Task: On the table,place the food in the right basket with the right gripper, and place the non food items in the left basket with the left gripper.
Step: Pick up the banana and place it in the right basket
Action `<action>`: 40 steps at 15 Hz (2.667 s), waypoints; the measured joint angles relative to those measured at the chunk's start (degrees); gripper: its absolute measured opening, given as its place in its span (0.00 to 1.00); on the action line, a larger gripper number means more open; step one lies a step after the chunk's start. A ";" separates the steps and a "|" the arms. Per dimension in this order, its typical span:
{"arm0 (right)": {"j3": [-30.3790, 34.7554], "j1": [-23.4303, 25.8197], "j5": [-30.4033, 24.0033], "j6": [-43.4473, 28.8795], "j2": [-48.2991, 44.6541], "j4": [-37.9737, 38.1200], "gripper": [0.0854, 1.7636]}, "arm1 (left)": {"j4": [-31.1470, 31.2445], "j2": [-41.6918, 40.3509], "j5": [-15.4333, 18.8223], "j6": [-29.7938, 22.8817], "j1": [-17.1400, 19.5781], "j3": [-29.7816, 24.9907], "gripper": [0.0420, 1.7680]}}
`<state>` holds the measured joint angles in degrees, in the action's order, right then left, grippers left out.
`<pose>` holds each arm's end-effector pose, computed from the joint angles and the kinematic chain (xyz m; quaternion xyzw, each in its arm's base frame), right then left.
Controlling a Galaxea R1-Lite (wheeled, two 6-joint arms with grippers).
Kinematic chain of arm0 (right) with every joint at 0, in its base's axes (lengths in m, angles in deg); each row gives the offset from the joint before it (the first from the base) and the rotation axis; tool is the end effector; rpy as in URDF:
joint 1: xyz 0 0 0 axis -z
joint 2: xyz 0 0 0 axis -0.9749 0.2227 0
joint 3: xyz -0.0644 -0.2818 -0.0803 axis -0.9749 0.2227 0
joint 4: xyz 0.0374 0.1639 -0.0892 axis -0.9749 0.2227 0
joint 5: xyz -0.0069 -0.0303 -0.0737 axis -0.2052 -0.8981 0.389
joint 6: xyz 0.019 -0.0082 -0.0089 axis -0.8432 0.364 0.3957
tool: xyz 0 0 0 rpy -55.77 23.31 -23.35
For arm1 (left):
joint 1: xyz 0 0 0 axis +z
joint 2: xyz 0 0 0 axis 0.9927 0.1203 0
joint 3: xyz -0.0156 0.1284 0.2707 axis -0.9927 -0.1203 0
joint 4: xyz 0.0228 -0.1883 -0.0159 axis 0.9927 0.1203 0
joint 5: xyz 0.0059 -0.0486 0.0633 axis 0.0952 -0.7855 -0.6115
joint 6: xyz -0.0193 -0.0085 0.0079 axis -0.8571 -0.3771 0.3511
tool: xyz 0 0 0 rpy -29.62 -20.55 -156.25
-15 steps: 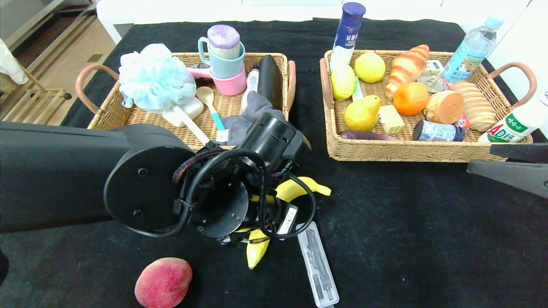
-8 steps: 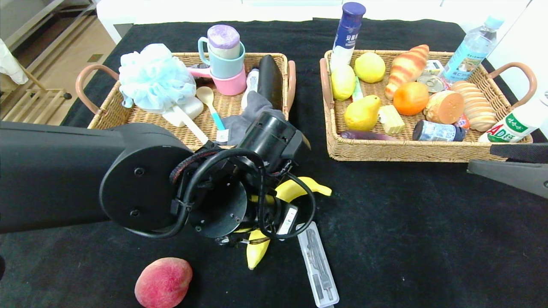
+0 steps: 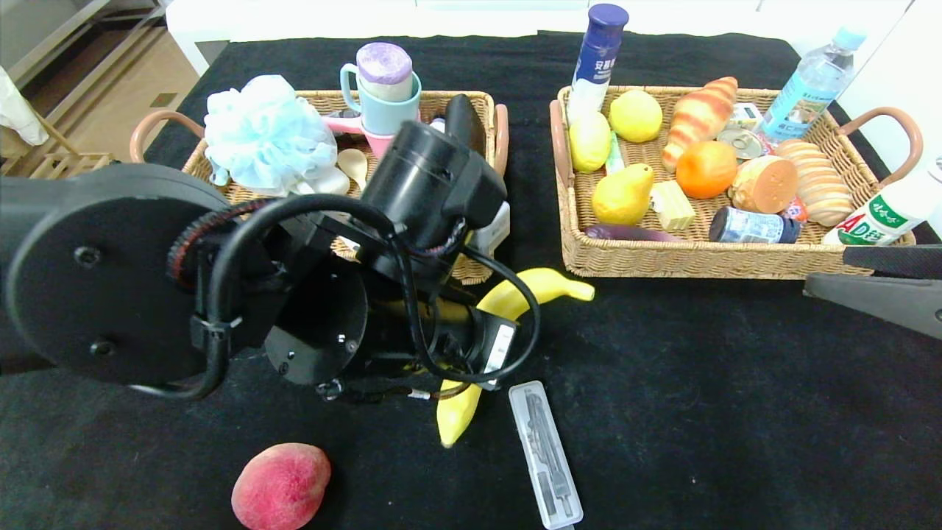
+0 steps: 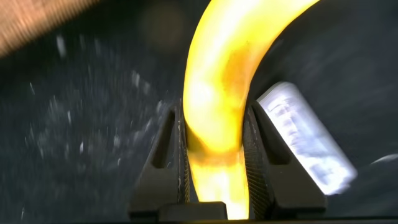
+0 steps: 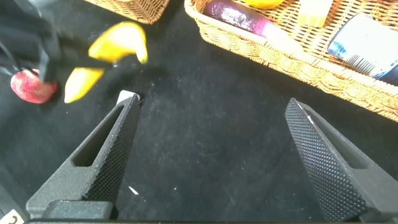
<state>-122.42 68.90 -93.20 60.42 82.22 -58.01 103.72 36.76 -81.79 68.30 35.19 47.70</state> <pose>0.1606 0.0342 0.2907 0.0134 0.1226 0.3149 0.9411 0.2229 -0.2363 0.2488 0.1043 0.3110 -0.2133 0.9203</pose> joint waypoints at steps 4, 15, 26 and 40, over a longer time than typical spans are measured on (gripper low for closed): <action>-0.06 -0.01 -0.02 -0.09 -0.09 -0.05 0.97 | -8.59 -1.00 2.26 0.55 -0.37 4.72 0.31; -0.28 0.66 0.00 -0.20 -1.58 -0.44 0.97 | -15.98 10.41 7.94 1.49 -1.18 28.26 0.31; 1.40 0.68 -0.16 -0.09 -2.29 -3.99 0.97 | -35.68 20.14 11.50 8.24 2.19 29.88 0.31; 3.74 0.43 -0.49 -0.18 -1.39 -7.25 0.97 | -40.97 23.64 12.57 12.39 4.30 29.89 0.62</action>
<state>-118.68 69.33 -93.69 60.23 80.83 -65.26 62.75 60.40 -69.22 80.69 39.50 77.60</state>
